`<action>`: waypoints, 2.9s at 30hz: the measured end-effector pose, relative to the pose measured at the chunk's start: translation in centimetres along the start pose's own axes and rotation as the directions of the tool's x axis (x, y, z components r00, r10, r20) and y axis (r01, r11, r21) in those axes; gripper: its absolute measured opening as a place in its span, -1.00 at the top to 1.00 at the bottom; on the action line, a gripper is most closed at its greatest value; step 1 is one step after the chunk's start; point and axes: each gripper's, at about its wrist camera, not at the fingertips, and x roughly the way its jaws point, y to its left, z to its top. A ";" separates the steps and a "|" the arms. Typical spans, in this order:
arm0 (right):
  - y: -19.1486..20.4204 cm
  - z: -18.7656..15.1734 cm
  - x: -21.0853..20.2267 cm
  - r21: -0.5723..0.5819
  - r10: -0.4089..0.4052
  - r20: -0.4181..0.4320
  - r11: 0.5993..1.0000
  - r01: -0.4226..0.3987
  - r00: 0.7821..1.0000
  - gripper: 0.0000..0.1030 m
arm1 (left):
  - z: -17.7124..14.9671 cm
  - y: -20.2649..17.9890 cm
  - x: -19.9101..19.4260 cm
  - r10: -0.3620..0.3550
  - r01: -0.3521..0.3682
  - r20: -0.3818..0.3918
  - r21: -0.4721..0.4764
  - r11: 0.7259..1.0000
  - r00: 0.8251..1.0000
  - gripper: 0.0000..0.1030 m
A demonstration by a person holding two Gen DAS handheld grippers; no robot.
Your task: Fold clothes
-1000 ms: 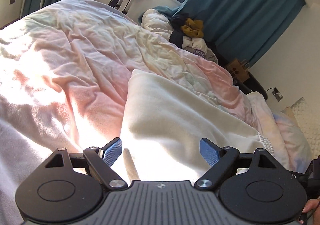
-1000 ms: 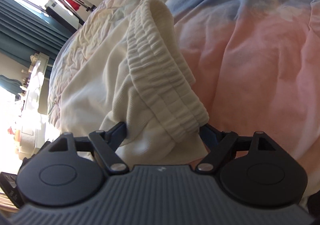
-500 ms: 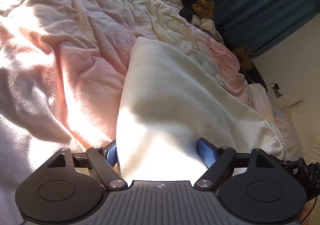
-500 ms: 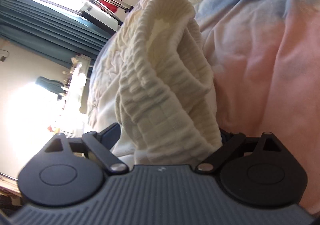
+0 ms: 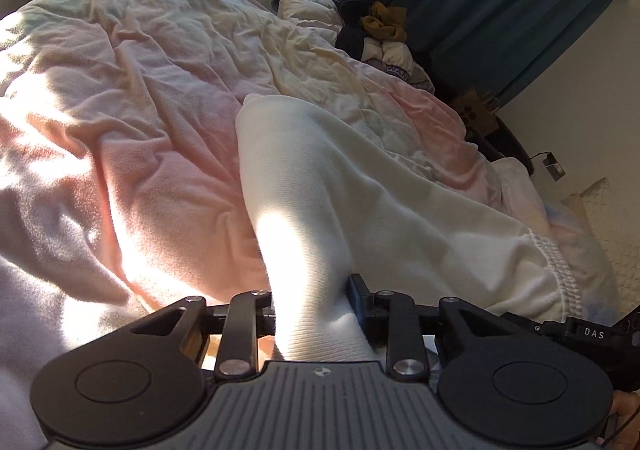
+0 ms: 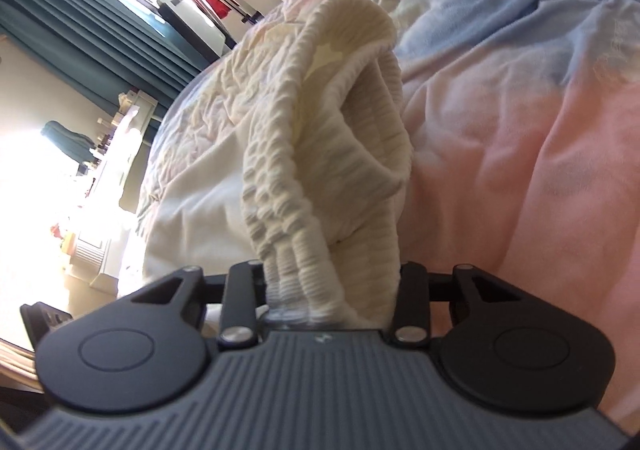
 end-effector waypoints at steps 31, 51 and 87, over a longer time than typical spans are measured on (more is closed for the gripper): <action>-27.5 -1.4 -42.6 0.302 -0.210 0.637 0.953 0.011 0.742 0.29 | -18.2 -52.1 18.6 -0.426 0.530 -0.334 0.343 0.776 0.841 0.51; -40.4 -9.2 -35.2 0.570 -0.373 0.569 0.821 -0.025 0.733 0.10 | -22.7 -48.7 29.2 -0.309 0.518 -0.468 0.428 0.741 0.828 0.25; -1.3 -14.9 -42.0 0.275 -0.575 0.665 0.782 0.559 0.477 -0.60 | -19.4 -42.6 -15.6 -0.388 0.300 -0.057 0.741 0.601 0.920 -0.99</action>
